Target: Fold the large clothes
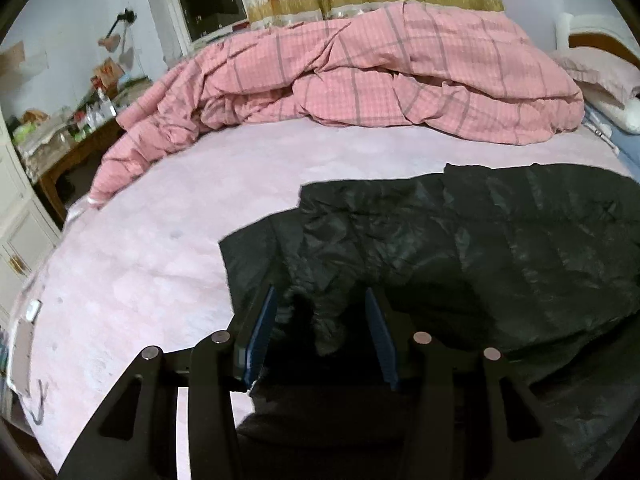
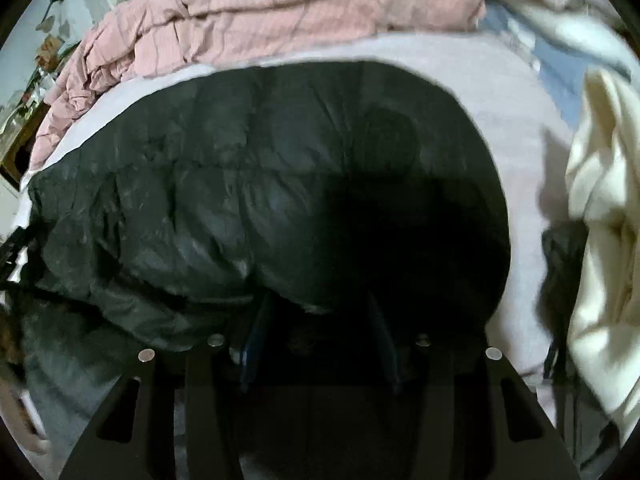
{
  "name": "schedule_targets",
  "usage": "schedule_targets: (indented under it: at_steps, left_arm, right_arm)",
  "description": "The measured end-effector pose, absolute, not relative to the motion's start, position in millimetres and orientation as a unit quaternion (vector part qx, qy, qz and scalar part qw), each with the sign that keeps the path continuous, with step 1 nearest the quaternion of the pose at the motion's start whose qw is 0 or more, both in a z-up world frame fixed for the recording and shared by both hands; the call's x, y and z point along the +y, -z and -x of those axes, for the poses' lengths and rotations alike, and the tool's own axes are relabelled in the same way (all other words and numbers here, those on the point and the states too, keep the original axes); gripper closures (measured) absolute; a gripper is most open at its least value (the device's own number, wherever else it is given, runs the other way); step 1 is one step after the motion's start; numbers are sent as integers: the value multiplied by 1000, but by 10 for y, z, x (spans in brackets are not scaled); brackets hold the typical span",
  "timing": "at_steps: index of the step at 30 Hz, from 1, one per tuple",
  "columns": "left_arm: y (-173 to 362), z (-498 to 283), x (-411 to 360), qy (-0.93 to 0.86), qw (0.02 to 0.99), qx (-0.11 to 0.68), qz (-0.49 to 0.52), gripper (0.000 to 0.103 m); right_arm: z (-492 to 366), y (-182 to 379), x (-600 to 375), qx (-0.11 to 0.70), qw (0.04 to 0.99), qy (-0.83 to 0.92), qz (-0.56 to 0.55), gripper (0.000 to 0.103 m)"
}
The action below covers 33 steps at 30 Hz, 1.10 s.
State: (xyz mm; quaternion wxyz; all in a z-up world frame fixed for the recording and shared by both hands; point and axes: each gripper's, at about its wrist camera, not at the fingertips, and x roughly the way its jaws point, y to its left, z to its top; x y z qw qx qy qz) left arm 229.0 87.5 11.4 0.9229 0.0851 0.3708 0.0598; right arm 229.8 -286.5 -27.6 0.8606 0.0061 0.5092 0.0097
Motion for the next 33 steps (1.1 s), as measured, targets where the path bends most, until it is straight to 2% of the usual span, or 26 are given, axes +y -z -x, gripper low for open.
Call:
schedule_targets:
  at_steps: [2,10,16,20,24,25,26,28,30,31,32,33]
  left_arm:
    - [-121,-2271,887,-57,924,369,-83,57]
    - [-147,-2260,946,-55,927,362,-85,52]
    - [-249,-2178,986,-33,938,340,-65,52]
    - [-360,-2106,965,11,946,323,-36,47]
    - [-311,-2214,972,105,931,348,25,46]
    - [-270,-2263,951,129,922,363,34,48]
    - [-210,-2314,921,144,912,381,41,59]
    - [-81,-2396,845,140,901,408,46,70]
    - [33,-2485,791,123,895,427,37,73]
    - [68,-2520,787,110,894,434,33,83]
    - [91,-2536,803,99,894,435,35,98]
    - [105,-2514,821,91,897,430,39,103]
  right_arm:
    - [-2332,266,-2811,494,869,1,21,52]
    - [-2364,126,-3264,441,893,67,-63,52]
    - [-2080,-522,-3103,349,936,56,-6,52]
    - [-2080,-589,-3013,365,928,69,9,52]
    - [-2053,-443,-3212,387,917,90,-36,52]
    - [-2045,-391,-3277,392,914,93,-56,52]
    - [-2041,-368,-3314,394,912,90,-66,52]
    - [-2020,-334,-3373,392,913,86,-76,52]
    - [-2000,-329,-3386,384,917,82,-71,52]
    - [-1999,-325,-3380,384,918,78,-66,52]
    - [-2005,-318,-3363,384,919,69,-60,52]
    - [-2022,-324,-3350,385,919,64,-58,53]
